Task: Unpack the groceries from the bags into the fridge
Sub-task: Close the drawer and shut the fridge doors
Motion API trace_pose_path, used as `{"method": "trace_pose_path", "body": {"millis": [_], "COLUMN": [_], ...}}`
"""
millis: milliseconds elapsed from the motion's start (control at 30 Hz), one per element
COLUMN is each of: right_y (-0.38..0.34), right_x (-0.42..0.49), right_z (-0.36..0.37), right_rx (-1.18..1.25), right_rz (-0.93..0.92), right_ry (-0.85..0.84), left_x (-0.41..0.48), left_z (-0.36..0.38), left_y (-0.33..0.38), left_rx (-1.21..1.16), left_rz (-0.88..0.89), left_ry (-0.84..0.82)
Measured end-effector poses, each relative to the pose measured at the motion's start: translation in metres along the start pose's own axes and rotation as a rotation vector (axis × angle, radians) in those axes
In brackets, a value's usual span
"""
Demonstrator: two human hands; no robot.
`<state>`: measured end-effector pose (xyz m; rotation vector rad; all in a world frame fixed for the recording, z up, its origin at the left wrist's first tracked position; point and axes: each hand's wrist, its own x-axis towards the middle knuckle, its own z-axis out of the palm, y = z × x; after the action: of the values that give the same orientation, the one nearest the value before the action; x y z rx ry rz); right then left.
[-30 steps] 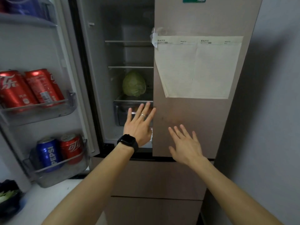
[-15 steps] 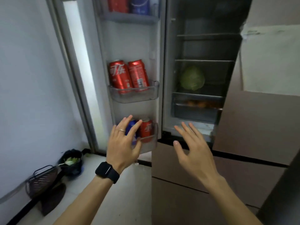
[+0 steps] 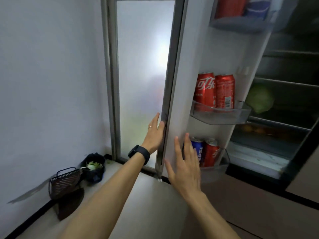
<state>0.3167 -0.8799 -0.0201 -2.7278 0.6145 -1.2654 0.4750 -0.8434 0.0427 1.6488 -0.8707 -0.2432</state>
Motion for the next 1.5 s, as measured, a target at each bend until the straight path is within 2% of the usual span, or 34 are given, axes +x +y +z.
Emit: {"method": "trace_pose_path", "body": {"millis": [167, 433, 567, 667, 733, 933, 1133, 1233, 1400, 1500], "right_y": [0.009, 0.019, 0.036, 0.048, 0.058, 0.107, 0.16, 0.187, 0.228, 0.25], "right_x": [0.0, -0.02, -0.042, -0.068, -0.085, -0.119, -0.121, -0.118, -0.102, -0.092], "right_z": [0.021, 0.001, -0.026, -0.049, -0.065, -0.109, -0.149, -0.162, -0.174, -0.179], "right_rx": [-0.195, -0.2, -0.168, -0.091, -0.046, 0.029, 0.13, 0.216, 0.339, 0.373], "right_rz": [-0.035, -0.077, -0.076, 0.026, 0.123, 0.405, 0.585, 0.641, 0.679, 0.708], "right_ry": [0.033, 0.084, 0.108, 0.12, 0.142, 0.197, 0.132, 0.062, -0.011, -0.031], "left_x": [0.013, -0.025, -0.066, -0.097, -0.114, -0.139, -0.144, -0.129, -0.096, -0.076], "left_z": [0.017, 0.018, 0.031, 0.043, 0.052, 0.104, 0.173, 0.204, 0.255, 0.287], "left_y": [-0.017, -0.029, -0.013, -0.005, -0.002, 0.009, 0.04, 0.065, 0.125, 0.156], "left_rx": [-0.06, 0.063, 0.1, 0.051, 0.086, 0.256, 0.414, 0.46, 0.523, 0.612], "left_rz": [0.029, 0.093, 0.159, 0.201, 0.295, 0.657, 0.868, 0.945, 1.079, 1.109], "left_ry": [-0.052, -0.047, 0.031, 0.106, 0.121, -0.007, -0.108, -0.053, 0.16, 0.186]}}
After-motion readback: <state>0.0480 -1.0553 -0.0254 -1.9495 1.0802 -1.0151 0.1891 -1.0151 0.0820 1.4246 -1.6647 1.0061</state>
